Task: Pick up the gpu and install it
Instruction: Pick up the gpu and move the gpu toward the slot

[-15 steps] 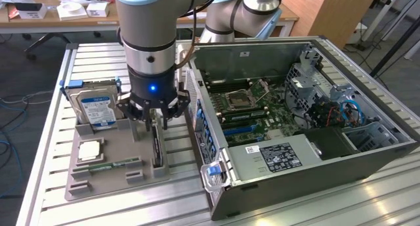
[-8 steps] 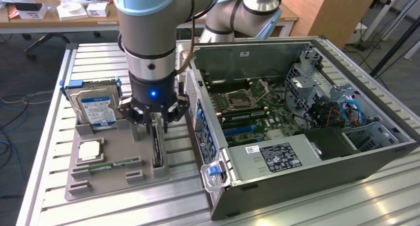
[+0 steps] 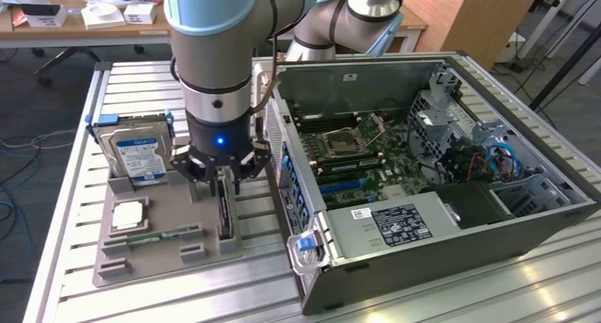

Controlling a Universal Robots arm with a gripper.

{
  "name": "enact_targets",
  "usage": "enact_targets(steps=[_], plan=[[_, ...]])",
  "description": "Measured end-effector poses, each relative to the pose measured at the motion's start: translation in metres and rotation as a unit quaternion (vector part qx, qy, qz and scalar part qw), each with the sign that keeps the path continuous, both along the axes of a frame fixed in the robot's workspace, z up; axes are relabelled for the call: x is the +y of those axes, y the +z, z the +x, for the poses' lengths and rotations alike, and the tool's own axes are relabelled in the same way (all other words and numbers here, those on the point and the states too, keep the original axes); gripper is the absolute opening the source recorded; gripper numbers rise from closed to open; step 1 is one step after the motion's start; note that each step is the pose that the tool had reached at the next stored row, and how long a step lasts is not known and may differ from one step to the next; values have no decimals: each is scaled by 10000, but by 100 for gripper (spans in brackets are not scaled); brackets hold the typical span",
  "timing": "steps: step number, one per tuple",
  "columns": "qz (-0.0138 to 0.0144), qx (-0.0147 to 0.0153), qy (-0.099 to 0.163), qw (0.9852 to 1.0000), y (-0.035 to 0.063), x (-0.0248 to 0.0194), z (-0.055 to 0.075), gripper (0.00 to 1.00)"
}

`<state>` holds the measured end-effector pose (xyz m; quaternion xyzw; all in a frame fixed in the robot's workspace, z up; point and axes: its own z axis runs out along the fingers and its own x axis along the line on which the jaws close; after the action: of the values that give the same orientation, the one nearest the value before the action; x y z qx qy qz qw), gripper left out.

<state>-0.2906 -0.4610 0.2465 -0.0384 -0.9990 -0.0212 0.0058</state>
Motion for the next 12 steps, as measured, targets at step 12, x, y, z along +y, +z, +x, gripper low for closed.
enact_targets(steps=[12], plan=[[1,-1,17,10000,-51,1,-14,43]])
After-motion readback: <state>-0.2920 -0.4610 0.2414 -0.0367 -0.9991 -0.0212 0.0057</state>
